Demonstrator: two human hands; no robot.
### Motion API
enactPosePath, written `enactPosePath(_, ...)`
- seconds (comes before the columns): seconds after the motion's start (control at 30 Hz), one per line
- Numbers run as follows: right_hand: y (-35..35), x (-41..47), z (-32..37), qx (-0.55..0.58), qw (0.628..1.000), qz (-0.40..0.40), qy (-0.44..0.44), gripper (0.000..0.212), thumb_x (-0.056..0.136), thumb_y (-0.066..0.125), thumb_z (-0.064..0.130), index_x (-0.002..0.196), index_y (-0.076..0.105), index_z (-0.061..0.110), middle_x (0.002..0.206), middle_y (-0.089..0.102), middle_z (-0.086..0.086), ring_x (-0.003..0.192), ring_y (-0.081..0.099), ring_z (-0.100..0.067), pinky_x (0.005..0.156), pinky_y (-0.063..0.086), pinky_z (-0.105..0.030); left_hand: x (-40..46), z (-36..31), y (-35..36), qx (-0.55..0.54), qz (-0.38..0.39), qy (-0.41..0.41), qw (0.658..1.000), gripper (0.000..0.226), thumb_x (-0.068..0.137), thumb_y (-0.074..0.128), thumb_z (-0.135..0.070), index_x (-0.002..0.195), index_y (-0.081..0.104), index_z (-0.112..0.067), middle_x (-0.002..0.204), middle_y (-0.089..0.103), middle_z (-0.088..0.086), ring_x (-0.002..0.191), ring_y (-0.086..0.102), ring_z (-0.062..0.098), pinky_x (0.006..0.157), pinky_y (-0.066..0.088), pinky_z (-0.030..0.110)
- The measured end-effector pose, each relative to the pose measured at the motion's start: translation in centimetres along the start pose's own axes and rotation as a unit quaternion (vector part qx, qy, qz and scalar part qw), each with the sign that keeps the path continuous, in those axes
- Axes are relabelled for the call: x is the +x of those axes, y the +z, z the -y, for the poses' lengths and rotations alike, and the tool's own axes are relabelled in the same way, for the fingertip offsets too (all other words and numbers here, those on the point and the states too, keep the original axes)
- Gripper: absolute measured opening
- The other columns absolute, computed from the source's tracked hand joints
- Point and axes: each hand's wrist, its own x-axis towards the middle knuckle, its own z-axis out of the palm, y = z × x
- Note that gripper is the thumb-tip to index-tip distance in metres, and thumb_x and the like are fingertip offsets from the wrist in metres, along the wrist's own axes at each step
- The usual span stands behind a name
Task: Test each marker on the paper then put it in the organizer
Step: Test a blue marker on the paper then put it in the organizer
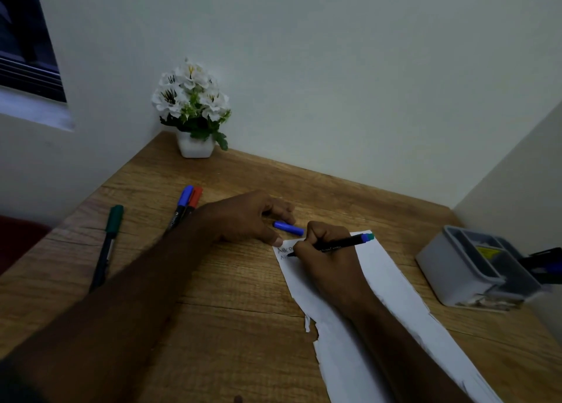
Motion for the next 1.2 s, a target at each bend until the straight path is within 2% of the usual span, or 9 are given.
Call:
enactPosePath(0.13, -0.2, 0.0, -0.4, -0.023, 0.999, -0.018, 0.016, 0.036, 0.068, 0.059, 0.054, 0.055, 0.054, 0.021, 0.057, 0.057, 0.002, 0.057, 0.051, -0.006, 0.054, 0.04, -0.02, -0.1, 0.0, 0.0, 0.006, 0.002, 0.001, 1.0, 0.055, 0.079, 0.077, -0.02, 0.131, 0.06, -0.026, 0.154, 0.037, -0.008, 0.141, 0.032, 0.009, 0.109, 0.022, 0.024)
enactPosePath(0.3, -0.2, 0.0, -0.4, -0.026, 0.999, -0.015, 0.023, 0.037, 0.065, 0.056, 0.058, 0.056, 0.054, 0.023, 0.061, 0.06, 0.002, 0.06, 0.054, -0.006, 0.055, 0.042, -0.015, 0.0, 0.0, -0.1, 0.011, 0.004, -0.002, 1.0, 0.055, 0.079, 0.077, -0.02, 0.131, 0.06, -0.027, 0.154, 0.036, -0.009, 0.141, 0.032, 0.01, 0.109, 0.022, 0.024)
enactPosePath(0.47, -0.1, 0.0, -0.5, -0.043, 0.998, -0.014, 0.034, 0.04, 0.062, 0.055, 0.062, 0.058, 0.054, 0.023, 0.061, 0.061, 0.001, 0.062, 0.056, -0.01, 0.061, 0.043, -0.024, 0.0, 0.0, -0.1, 0.012, 0.002, -0.001, 1.0, 0.055, 0.079, 0.077, -0.022, 0.13, 0.06, -0.027, 0.154, 0.036, -0.009, 0.141, 0.032, 0.01, 0.112, 0.023, 0.027)
enactPosePath(0.53, 0.0, 0.1, -0.5, -0.041, 0.998, -0.015, 0.037, 0.04, 0.062, 0.055, 0.063, 0.058, 0.054, 0.023, 0.06, 0.06, 0.003, 0.061, 0.055, -0.008, 0.061, 0.043, -0.025, 0.0, 0.1, -0.1, 0.011, 0.004, 0.0, 1.0, 0.054, 0.079, 0.077, -0.022, 0.13, 0.06, -0.027, 0.154, 0.036, -0.009, 0.141, 0.031, 0.009, 0.113, 0.023, 0.028)
enactPosePath(0.7, 0.0, 0.1, -0.6, -0.018, 1.0, -0.006, 0.022, 0.035, 0.065, 0.058, 0.057, 0.053, 0.051, 0.025, 0.054, 0.054, 0.007, 0.056, 0.049, -0.006, 0.058, 0.039, -0.027, 0.2, 0.5, 0.0, 0.006, 0.0, 0.011, 1.0, 0.053, 0.078, 0.078, -0.023, 0.128, 0.062, -0.029, 0.152, 0.038, -0.011, 0.138, 0.031, 0.003, 0.102, 0.022, 0.015)
enactPosePath(0.83, -0.1, 0.2, -0.8, -0.018, 0.999, -0.015, 0.029, 0.032, 0.062, 0.058, 0.058, 0.05, 0.051, 0.028, 0.053, 0.054, 0.01, 0.056, 0.05, -0.004, 0.058, 0.038, -0.022, 0.4, 0.8, 0.1, 0.001, -0.005, 0.005, 1.0, 0.052, 0.077, 0.079, -0.024, 0.125, 0.063, -0.034, 0.152, 0.037, -0.014, 0.14, 0.03, 0.006, 0.105, 0.02, 0.023)
enactPosePath(0.97, 0.0, 0.3, -0.9, -0.035, 0.999, -0.015, 0.031, 0.035, 0.062, 0.056, 0.06, 0.052, 0.05, 0.027, 0.054, 0.055, 0.008, 0.058, 0.051, -0.006, 0.06, 0.04, -0.025, 0.4, 0.8, 0.1, -0.001, -0.003, 0.012, 1.0, 0.052, 0.076, 0.079, -0.023, 0.125, 0.063, -0.032, 0.152, 0.038, -0.013, 0.139, 0.032, 0.006, 0.101, 0.022, 0.018)
enactPosePath(1.1, -0.2, 0.2, -1.0, -0.029, 0.999, -0.007, 0.021, 0.029, 0.064, 0.057, 0.059, 0.054, 0.056, 0.032, 0.056, 0.057, 0.008, 0.057, 0.053, -0.004, 0.055, 0.039, -0.017, 0.3, 0.7, 0.0, -0.001, 0.002, 0.003, 1.0, 0.052, 0.078, 0.078, -0.024, 0.127, 0.062, -0.033, 0.152, 0.037, -0.013, 0.139, 0.032, 0.006, 0.104, 0.022, 0.023)
enactPosePath(1.2, -0.1, 0.3, -1.3, -0.026, 1.0, -0.01, 0.011, 0.031, 0.067, 0.059, 0.055, 0.057, 0.056, 0.026, 0.058, 0.059, 0.003, 0.057, 0.053, -0.004, 0.054, 0.041, -0.017, 0.3, 0.6, 0.0, 0.002, 0.0, 0.004, 1.0, 0.053, 0.078, 0.078, -0.024, 0.127, 0.062, -0.032, 0.152, 0.037, -0.012, 0.139, 0.033, 0.007, 0.103, 0.023, 0.022)
